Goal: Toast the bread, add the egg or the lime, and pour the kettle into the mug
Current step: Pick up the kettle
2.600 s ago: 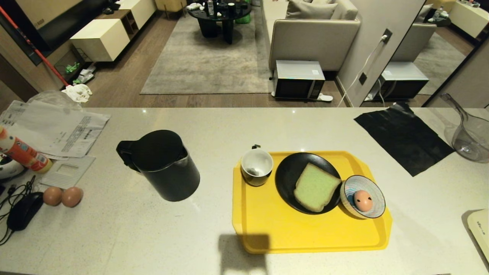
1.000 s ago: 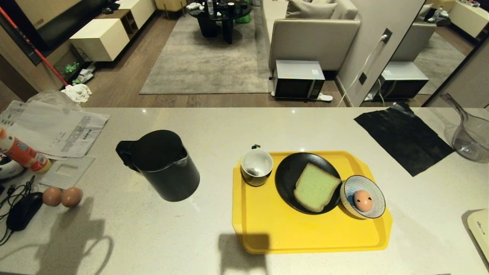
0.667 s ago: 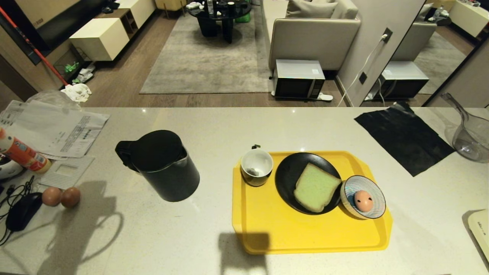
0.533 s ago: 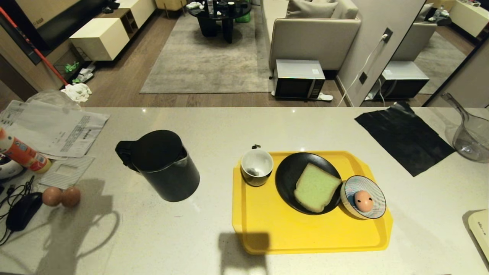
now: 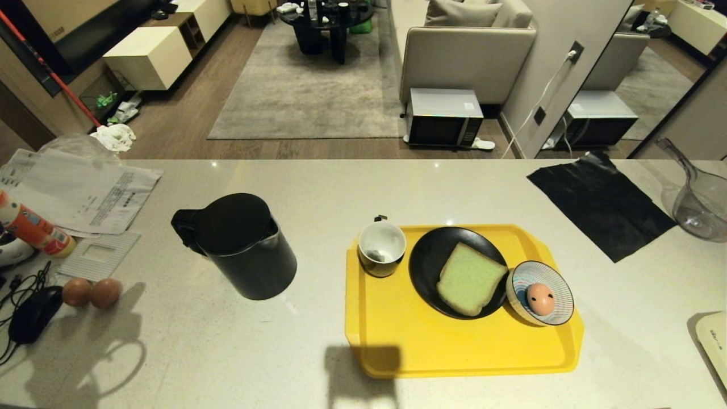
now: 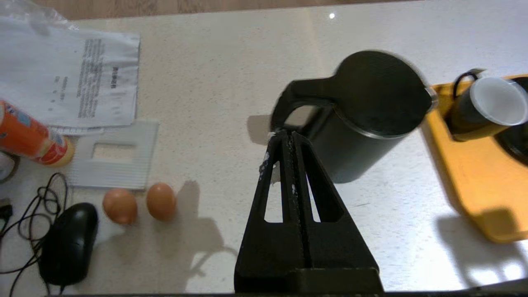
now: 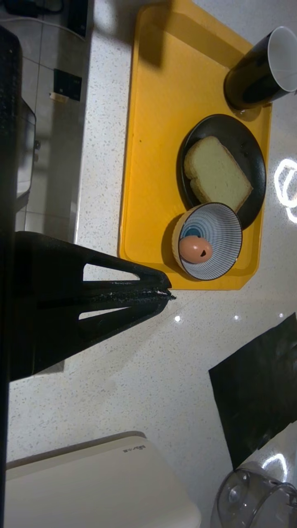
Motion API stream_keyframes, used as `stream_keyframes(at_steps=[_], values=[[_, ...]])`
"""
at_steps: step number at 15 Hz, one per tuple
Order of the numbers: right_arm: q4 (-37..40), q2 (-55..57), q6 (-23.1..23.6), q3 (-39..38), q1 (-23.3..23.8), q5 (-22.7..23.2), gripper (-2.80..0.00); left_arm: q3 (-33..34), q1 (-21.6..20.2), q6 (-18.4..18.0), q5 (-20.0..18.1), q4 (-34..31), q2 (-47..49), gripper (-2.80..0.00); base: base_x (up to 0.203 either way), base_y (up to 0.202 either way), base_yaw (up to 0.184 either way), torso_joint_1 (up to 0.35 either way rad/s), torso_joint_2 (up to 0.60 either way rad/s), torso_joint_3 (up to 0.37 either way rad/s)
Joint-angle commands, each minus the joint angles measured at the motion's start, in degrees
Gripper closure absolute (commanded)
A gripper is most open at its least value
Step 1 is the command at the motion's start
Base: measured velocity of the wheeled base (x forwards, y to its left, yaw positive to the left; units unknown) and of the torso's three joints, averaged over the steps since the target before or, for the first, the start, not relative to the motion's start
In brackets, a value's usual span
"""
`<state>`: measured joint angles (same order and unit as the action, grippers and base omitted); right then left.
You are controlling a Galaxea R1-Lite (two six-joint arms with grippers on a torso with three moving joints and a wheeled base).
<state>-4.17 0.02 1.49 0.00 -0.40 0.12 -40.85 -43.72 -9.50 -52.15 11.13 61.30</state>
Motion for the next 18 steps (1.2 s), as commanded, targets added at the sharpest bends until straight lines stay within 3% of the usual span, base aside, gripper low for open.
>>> stream_keyframes(at_steps=[1,3,5,7,10,14,18], values=[[-0.05,0.15,0.04,-1.51,0.02,0.05,0.00,3.53,-1.48,-1.23,-0.48,5.96,7.03,0.00,0.000,0.000,0.000,0.000,0.00,0.000],[-0.05,0.15,0.01,-1.55,-0.01,0.05,0.00,10.56,-3.05,-2.84,-0.63,14.29,9.33,0.00,0.000,0.000,0.000,0.000,0.00,0.000],[-0.05,0.15,0.01,-1.49,-0.04,0.05,0.00,14.70,-3.59,-2.95,-1.33,18.74,13.06,0.00,0.000,0.000,0.000,0.000,0.00,0.000],[-0.05,0.15,0.01,-1.49,-0.04,0.05,0.00,19.82,-3.28,-2.76,-2.56,23.75,14.75,0.00,0.000,0.000,0.000,0.000,0.00,0.000],[-0.05,0.15,0.01,-1.49,-0.04,0.05,0.00,28.89,-1.68,-2.75,-3.47,36.66,18.44,0.00,0.000,0.000,0.000,0.000,0.00,0.000],[-0.05,0.15,0.01,-1.54,0.02,0.05,0.00,28.27,-0.09,-2.98,-3.53,44.36,28.28,0.00,0.000,0.000,0.000,0.000,0.00,0.000],[-0.05,0.15,0.01,-1.49,-0.04,0.05,0.00,24.65,1.10,-2.74,-3.51,58.61,41.68,0.00,0.000,0.000,0.000,0.000,0.00,0.000]])
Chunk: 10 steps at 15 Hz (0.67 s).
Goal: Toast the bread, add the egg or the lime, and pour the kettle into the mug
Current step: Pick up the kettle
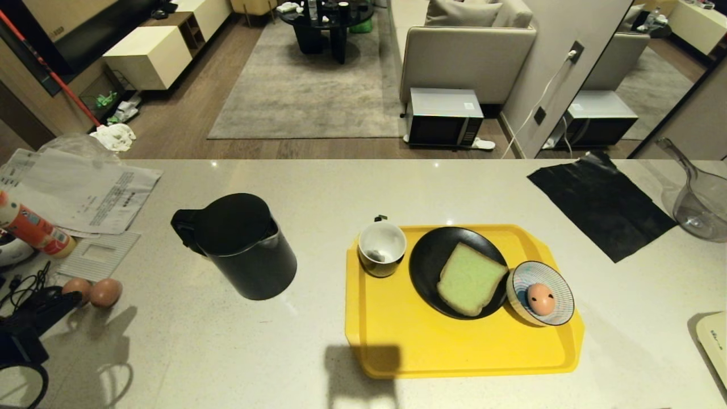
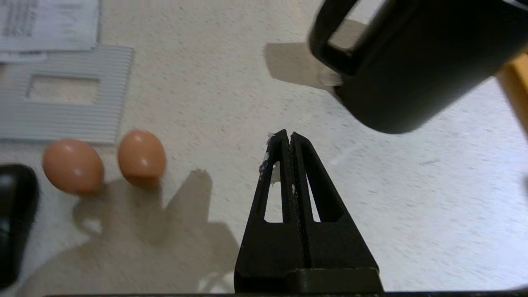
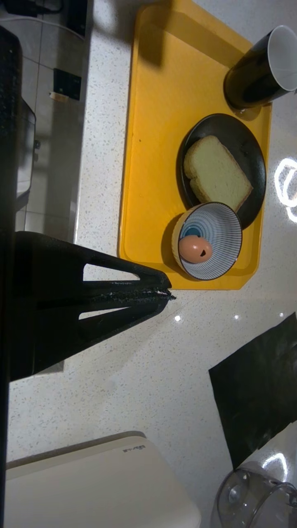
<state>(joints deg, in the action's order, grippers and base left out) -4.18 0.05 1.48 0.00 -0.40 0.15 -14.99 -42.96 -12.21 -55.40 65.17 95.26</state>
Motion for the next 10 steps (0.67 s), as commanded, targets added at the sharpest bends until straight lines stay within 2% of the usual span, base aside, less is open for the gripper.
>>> stream_keyframes(at_steps=[1,4,10], values=[[-0.04,0.13,0.01,-1.51,0.01,0.03,0.00,-2.41,0.61,-0.06,-0.25,7.13,9.99,0.00,0.000,0.000,0.000,0.000,0.00,0.000],[-0.04,0.13,0.01,-1.50,-0.04,0.03,0.00,-5.77,2.73,-0.63,-0.44,10.18,12.71,0.00,0.000,0.000,0.000,0.000,0.00,0.000],[-0.04,0.13,0.06,-1.50,0.03,0.03,0.00,-9.35,11.36,-0.92,1.46,11.74,14.29,0.00,0.000,0.000,0.000,0.000,0.00,0.000]])
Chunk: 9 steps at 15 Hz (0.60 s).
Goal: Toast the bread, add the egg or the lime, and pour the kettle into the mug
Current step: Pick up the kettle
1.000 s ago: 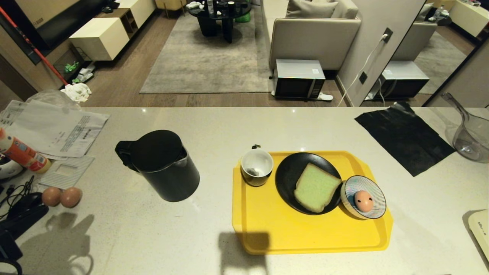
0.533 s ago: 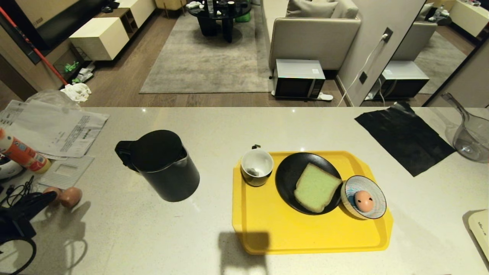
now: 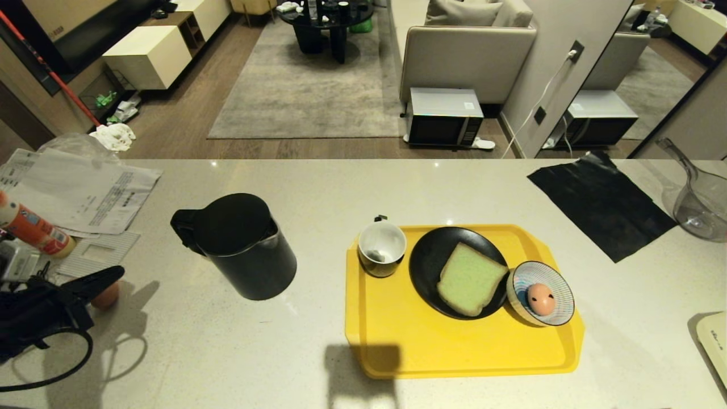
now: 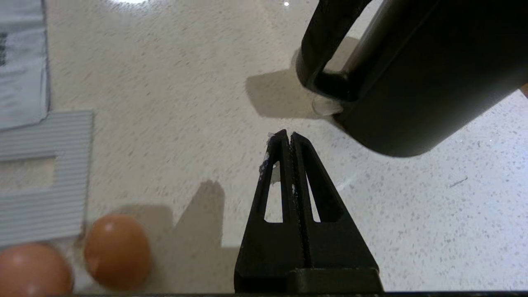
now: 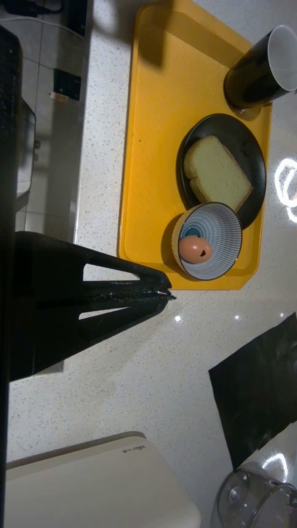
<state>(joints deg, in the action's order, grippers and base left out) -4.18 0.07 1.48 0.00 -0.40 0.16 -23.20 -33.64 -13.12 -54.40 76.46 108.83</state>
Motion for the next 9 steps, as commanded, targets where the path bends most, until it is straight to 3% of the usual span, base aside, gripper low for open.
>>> stream_keyframes(at_steps=[1,4,5,9], values=[[-0.04,0.10,0.02,-1.49,0.00,0.02,0.00,-1.45,3.10,0.07,2.28,0.39,0.81,0.00,0.000,0.000,0.000,0.000,0.00,0.000],[-0.04,0.10,0.02,-1.49,-0.04,0.02,0.00,-0.98,5.48,0.19,3.90,0.18,0.51,0.00,0.000,0.000,0.000,0.000,0.00,0.000],[-0.04,0.10,0.07,-1.56,-0.04,0.02,0.00,-1.02,5.83,0.33,4.20,0.15,0.33,-2.80,0.000,0.000,0.000,0.000,0.00,0.000],[-0.04,0.10,0.06,-1.49,-0.04,0.02,0.00,-0.27,7.48,0.16,4.39,0.45,-0.55,-2.80,0.000,0.000,0.000,0.000,0.00,0.000]])
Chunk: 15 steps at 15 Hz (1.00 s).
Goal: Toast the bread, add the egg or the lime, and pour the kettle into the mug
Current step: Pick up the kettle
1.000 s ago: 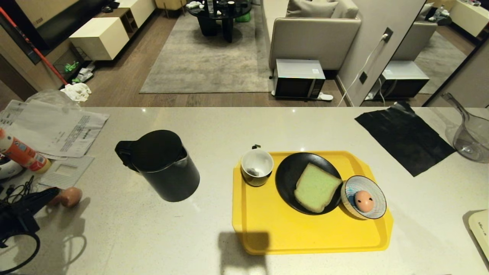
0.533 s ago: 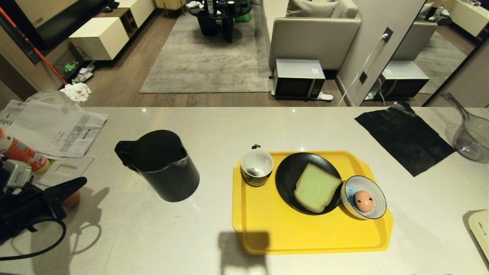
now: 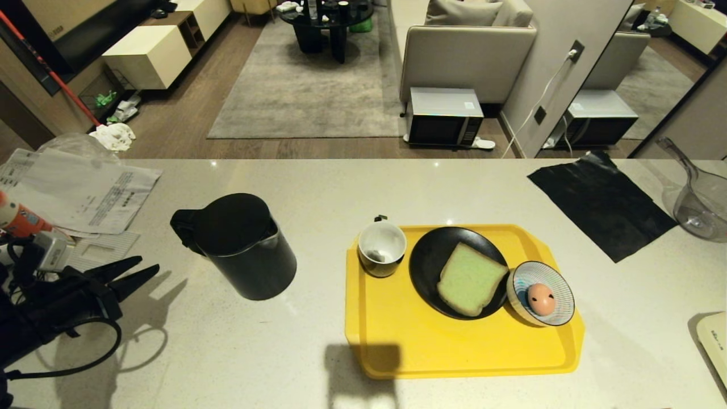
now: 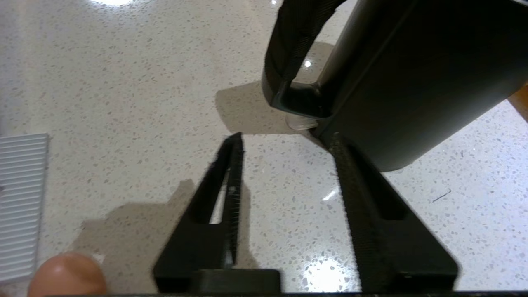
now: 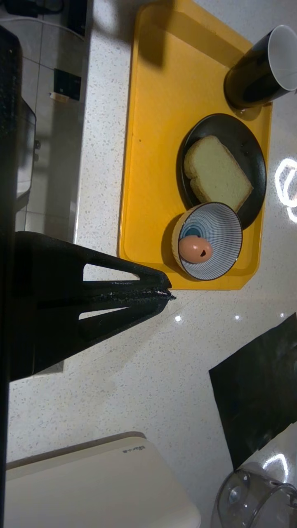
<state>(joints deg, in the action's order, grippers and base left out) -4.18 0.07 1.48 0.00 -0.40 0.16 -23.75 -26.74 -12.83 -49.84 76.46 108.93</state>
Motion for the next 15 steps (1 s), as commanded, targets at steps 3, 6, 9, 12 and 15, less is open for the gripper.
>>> stream_keyframes(at_steps=[3,6,9,12,15], values=[[-0.04,0.10,0.02,-1.49,-0.04,0.02,0.00,-1.58,2.58,0.03,0.43,0.28,-0.05,-2.80,0.000,0.000,0.000,0.000,0.00,0.000],[-0.04,0.10,0.06,-1.55,0.01,0.02,0.00,-5.90,3.65,-0.13,0.46,0.13,2.79,-2.80,0.000,0.000,0.000,0.000,0.00,0.000],[-0.04,0.10,0.02,-1.56,-0.04,0.02,0.00,-11.55,5.04,-0.06,0.36,-0.21,6.45,-2.80,0.000,0.000,0.000,0.000,0.00,0.000],[-0.04,0.10,0.02,-1.49,-0.04,0.02,0.00,-15.71,6.38,0.26,0.22,-2.07,8.26,-2.80,0.000,0.000,0.000,0.000,0.00,0.000],[-0.04,0.10,0.02,-1.50,-0.04,0.02,0.00,-18.32,7.98,0.51,-0.12,-4.65,8.91,-2.80,0.000,0.000,0.000,0.000,0.00,0.000]])
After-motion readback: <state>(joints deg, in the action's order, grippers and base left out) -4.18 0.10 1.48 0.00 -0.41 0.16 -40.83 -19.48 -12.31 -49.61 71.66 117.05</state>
